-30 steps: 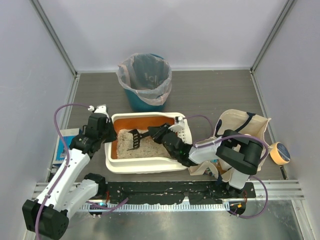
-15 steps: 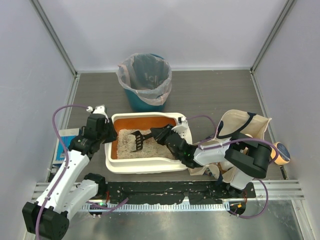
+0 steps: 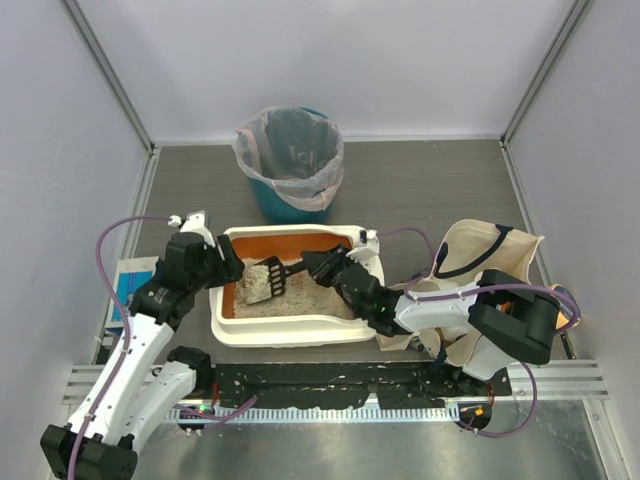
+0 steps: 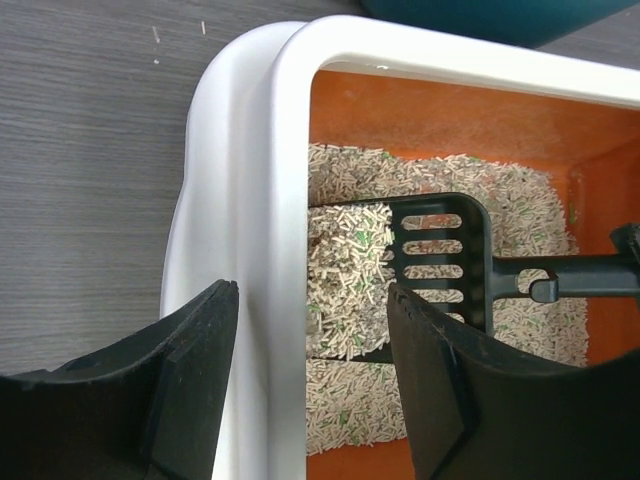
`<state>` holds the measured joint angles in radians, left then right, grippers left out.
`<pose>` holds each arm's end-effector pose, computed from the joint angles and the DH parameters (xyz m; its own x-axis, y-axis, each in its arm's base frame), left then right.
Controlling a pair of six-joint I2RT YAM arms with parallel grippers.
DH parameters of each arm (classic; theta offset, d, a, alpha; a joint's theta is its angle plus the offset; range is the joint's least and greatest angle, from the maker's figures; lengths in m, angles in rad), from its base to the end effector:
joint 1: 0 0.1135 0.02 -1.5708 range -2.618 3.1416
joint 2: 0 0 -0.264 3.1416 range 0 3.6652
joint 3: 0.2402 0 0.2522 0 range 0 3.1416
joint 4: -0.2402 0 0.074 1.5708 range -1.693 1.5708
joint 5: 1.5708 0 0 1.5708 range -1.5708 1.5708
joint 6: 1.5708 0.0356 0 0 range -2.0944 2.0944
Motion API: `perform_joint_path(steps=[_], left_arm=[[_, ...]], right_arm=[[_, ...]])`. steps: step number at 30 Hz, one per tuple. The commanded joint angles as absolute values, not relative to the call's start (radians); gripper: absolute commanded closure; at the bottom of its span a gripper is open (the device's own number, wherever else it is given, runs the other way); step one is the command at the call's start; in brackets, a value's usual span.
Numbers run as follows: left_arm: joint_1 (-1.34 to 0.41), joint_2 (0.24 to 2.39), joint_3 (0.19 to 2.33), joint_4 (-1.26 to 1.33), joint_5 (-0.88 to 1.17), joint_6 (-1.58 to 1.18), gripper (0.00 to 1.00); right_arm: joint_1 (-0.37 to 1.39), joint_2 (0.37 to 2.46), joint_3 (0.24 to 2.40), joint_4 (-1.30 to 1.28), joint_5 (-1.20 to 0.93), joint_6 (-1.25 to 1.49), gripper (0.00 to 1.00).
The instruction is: Clean the litter box
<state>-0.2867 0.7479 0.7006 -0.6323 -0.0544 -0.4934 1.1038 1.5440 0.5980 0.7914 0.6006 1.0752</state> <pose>0.1532 -0.0432 0.2725 -0.6455 -0.3027 -0.7012 -0.0725 0.9382 -0.3383 0.1562 0.2651 0.1979 -0.4598 0.7000 -0.5464 -0.1698 0.5347 0.8278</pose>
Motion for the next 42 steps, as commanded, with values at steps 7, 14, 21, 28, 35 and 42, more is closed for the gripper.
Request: perform_joint_path(steps=[7, 14, 21, 28, 35, 42], left_arm=[[-0.288, 0.614, 0.681, -0.549, -0.058, -0.488, 0.27], [-0.288, 0.557, 0.68, -0.552, -0.103, -0.491, 0.27], [-0.287, 0.496, 0.666, -0.46, -0.112, -0.488, 0.27], [-0.288, 0.567, 0.695, -0.322, -0.158, -0.436, 0.25], [-0.287, 0.747, 0.788, -0.18, -0.189, -0.342, 0.21], [-0.282, 0.781, 0.792, -0.135, -0.135, -0.316, 0.2]], right_arm=[[1.078, 1.424, 0.562, 0.854, 0.644, 1.147, 0.99], [1.065, 1.342, 0.529, 0.848, 0.65, 1.158, 0.99], [1.054, 1.206, 0.466, 0.816, 0.664, 1.158, 0.99], [1.054, 1.089, 0.419, 0.738, 0.693, 1.158, 0.99], [1.054, 1.003, 0.377, 0.703, 0.732, 1.152, 0.99], [1.052, 0.994, 0.37, 0.676, 0.724, 1.115, 0.99]])
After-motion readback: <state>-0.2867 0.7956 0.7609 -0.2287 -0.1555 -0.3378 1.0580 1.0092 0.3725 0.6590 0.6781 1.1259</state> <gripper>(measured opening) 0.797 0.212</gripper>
